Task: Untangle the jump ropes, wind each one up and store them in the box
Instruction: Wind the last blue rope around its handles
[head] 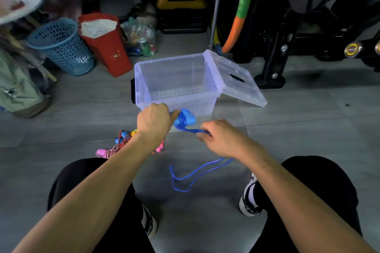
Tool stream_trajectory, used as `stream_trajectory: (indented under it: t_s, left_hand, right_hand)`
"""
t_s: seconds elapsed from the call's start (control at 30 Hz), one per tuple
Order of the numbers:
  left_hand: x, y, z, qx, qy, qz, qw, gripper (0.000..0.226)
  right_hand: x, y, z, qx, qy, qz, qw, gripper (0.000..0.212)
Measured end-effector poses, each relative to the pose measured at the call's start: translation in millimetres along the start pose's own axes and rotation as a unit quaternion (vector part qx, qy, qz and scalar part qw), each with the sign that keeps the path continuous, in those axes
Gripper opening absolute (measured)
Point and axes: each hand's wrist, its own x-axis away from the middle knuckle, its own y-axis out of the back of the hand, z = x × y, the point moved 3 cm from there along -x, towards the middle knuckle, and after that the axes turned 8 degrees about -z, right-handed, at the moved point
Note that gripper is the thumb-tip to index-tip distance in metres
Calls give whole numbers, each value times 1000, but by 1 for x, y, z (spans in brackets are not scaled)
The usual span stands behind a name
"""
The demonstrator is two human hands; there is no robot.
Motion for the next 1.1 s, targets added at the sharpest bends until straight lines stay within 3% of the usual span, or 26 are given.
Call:
stream_trajectory:
  t_s: [0.07, 0.13, 0.2, 0.27, 0.33, 0.43, 0.5, 0.6, 0.7, 0.8, 0.87, 0.93, 1.0, 1.1]
  left_hand:
    - [3, -1, -9, -72, -86, 41, 993, 55]
    - [6, -1, -15, -60, -149, 78, 984, 53]
    - [14, 3, -21, -7, -206, 93, 974, 50]
    - [21, 12, -28, 130, -228, 86, 961, 53]
    - [22, 25, -29, 307, -183, 59, 932, 55]
    - [14, 37, -18, 485, -40, 30, 873, 56]
    - [10, 38, -13, 532, 65, 10, 844, 57]
    - [3, 31, -6, 557, 202, 4, 806, 52]
    - [-11, 15, 0, 511, 205, 57, 833, 48]
    - [-24, -3, 9, 354, 121, 90, 923, 34]
    - [-28, -9, 13, 216, 14, 41, 976, 27]
    - [-25, -13, 8, 144, -94, 23, 985, 19]
    - [-20, -16, 1, 80, -163, 68, 981, 15]
    - [-11, -15, -4, 117, -256, 130, 951, 18]
  right_hand:
    - [0, 19, -11, 4, -1, -39, 999, 28]
    - [-1, 35, -22, -21, -9, -73, 997, 27]
    - [-4, 44, -29, -71, 2, -107, 992, 26]
    - [-9, 49, -37, -141, 9, -155, 978, 24]
    - [-14, 49, -45, -226, 2, -167, 960, 23]
    - [-15, 34, -49, -324, -29, -114, 939, 22]
    - [-11, 20, -44, -322, -67, -67, 942, 24]
    - [-2, -1, -24, -274, -46, 23, 960, 25]
    - [5, -13, -13, -178, -40, 60, 981, 27]
    - [5, -7, -9, -80, -31, 38, 996, 28]
    - [3, 8, -11, -54, -25, -10, 998, 29]
    - [0, 26, -15, -48, -16, -54, 997, 25]
    - [-3, 42, -24, -111, -27, -81, 990, 13]
    - [-9, 59, -38, -262, -59, -132, 954, 6]
